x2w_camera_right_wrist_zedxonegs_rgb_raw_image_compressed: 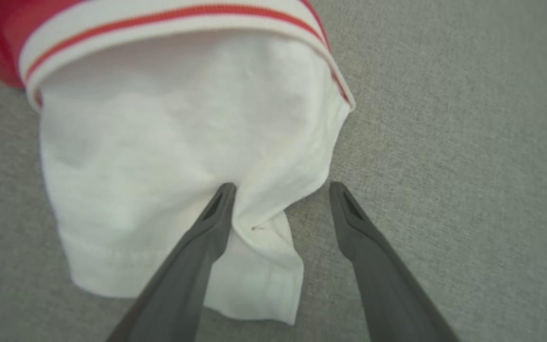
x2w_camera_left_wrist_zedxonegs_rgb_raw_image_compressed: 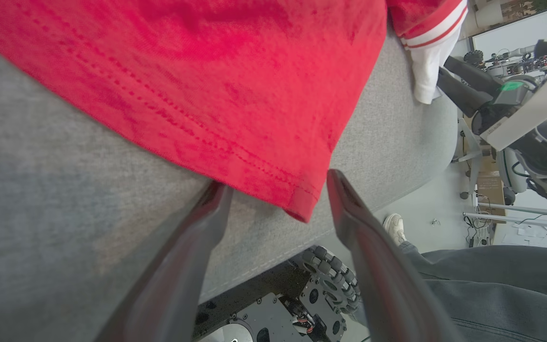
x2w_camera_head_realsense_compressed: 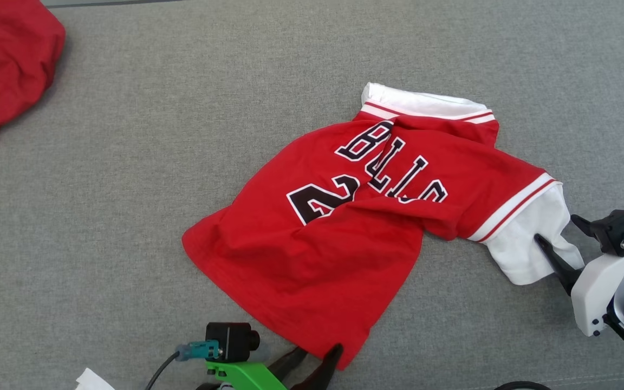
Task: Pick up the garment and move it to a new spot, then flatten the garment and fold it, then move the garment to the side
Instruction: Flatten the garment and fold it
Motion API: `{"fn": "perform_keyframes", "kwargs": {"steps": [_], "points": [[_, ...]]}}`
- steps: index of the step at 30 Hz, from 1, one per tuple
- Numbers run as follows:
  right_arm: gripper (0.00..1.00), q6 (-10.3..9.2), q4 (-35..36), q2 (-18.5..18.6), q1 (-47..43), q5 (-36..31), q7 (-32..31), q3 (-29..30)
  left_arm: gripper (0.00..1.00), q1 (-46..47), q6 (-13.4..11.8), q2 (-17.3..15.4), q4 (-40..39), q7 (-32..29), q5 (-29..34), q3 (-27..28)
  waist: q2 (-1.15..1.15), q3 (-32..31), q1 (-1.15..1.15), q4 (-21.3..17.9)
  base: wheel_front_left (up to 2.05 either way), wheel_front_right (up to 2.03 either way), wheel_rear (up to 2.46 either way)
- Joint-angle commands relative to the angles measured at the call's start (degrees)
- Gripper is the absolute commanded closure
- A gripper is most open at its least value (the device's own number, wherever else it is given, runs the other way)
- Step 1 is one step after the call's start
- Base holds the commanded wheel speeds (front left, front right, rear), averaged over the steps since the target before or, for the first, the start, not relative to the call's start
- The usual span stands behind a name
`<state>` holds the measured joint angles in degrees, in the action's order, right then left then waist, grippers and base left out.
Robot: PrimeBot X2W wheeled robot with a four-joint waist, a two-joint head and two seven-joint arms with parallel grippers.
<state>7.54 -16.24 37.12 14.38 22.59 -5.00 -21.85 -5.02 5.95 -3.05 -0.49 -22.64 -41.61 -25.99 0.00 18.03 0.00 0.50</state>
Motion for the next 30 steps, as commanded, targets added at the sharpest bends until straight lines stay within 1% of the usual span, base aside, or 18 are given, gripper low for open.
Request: {"fn": "perform_keyframes", "kwargs": {"steps": [1, 8, 9, 10, 11, 12, 13, 14, 17, 22, 23, 25, 26, 30], "points": [[0.0, -0.1, -0.41, -0.14, 0.57, -0.16, 0.48, -0.17, 0.0, 1.05, -0.43, 0.04, 0.07, -0.25, -0.2, 0.1, 0.0, 0.37, 0.0, -0.38, 0.0, 0.0, 0.0], [0.0, -0.1, -1.22, -0.37, 1.26, -0.75, 2.15, -0.34, 0.0, 3.27, -0.63, 0.1, 2.41, -0.78, -2.02, -1.55, 0.0, 1.22, 0.0, -1.16, 0.0, 0.0, 0.0], [0.0, -0.1, -1.27, -0.43, 1.29, -0.84, 2.16, -0.35, 0.13, 3.66, -0.79, 0.07, 2.82, -0.4, -2.1, -1.71, 0.0, 1.3, 0.0, -1.23, 0.0, 0.0, 0.0], [0.0, -0.1, -1.39, -0.54, 1.25, -0.64, 2.1, -0.4, 0.82, 4.12, -1.0, 0.07, 3.21, 0.43, -2.02, -1.76, 0.0, 1.35, 0.0, -1.31, 0.0, 0.0, 0.0], [0.01, -0.1, -1.32, -0.54, 1.22, -0.43, 1.95, -0.74, 1.0, 4.6, -0.98, 0.08, 3.56, 1.33, -1.96, -1.78, 0.0, 1.41, 0.0, -1.39, 0.0, 0.0, 0.0], [0.53, -0.1, -1.14, -0.69, 1.19, 0.08, 1.99, -1.04, 1.0, 5.09, -0.88, 0.07, 3.96, 2.03, -1.69, -2.01, 0.0, 1.41, 0.0, -1.45, 0.0, 0.0, 0.0], [1.0, -0.1, -0.95, -0.93, 0.99, 1.09, 1.53, -1.59, 1.0, 5.48, -0.64, 0.09, 4.12, 3.13, -1.47, -2.1, 0.0, 1.44, 0.0, -1.46, 0.0, 0.0, 0.0], [1.0, -0.1, -0.58, -0.63, 0.9, 1.5, 1.22, -2.4, 1.0, 5.73, -0.74, 0.08, 4.49, 4.19, -1.69, -1.75, 0.0, 1.43, 0.0, -1.46, 0.0, 0.0, 0.0], [1.0, -0.12, -0.62, -0.1, 1.21, 2.97, 1.19, -1.97, 1.0, 6.33, -0.3, 0.12, 5.03, 5.52, -2.15, -1.9, 0.0, 1.19, 0.0, -1.51, 0.0, 0.0, 0.0], [1.0, -0.1, 1.42, 0.81, 1.05, 5.58, 1.12, -1.9, 1.0, 4.73, 0.26, -2.19, 1.79, 5.08, -4.08, -0.92, 0.0, 0.22, 0.0, -1.62, 0.0, 0.0, 0.0], [1.0, -0.1, 1.42, 0.81, 1.05, 5.58, 1.12, -1.9, 1.0, 4.73, 0.26, -2.19, 1.79, 5.08, -4.08, -0.92, 0.0, 0.22, 0.0, -1.62, 0.0, 0.0, 0.0], [1.0, -0.11, 2.48, 1.58, 0.28, 6.93, 0.73, -1.86, 1.0, 3.23, 0.55, -3.94, -2.04, 4.46, -5.84, 0.28, 0.0, -0.52, 0.0, -1.64, 0.0, 0.0, 0.0], [1.0, -0.11, 2.48, 1.58, 0.28, 6.93, 0.73, -1.86, 1.0, 3.23, 0.55, -3.94, -2.04, 4.46, -5.84, 0.28, 0.0, -0.52, 0.0, -1.64, 0.0, 0.0, 0.0], [1.0, -0.11, 4.63, 2.0, -0.28, 9.07, 1.18, -0.82, 1.0, 1.16, 0.41, -6.28, -8.72, 3.81, -7.92, 2.42, 0.0, -1.33, 0.0, -1.78, 0.0, 0.0, 0.0]]}}
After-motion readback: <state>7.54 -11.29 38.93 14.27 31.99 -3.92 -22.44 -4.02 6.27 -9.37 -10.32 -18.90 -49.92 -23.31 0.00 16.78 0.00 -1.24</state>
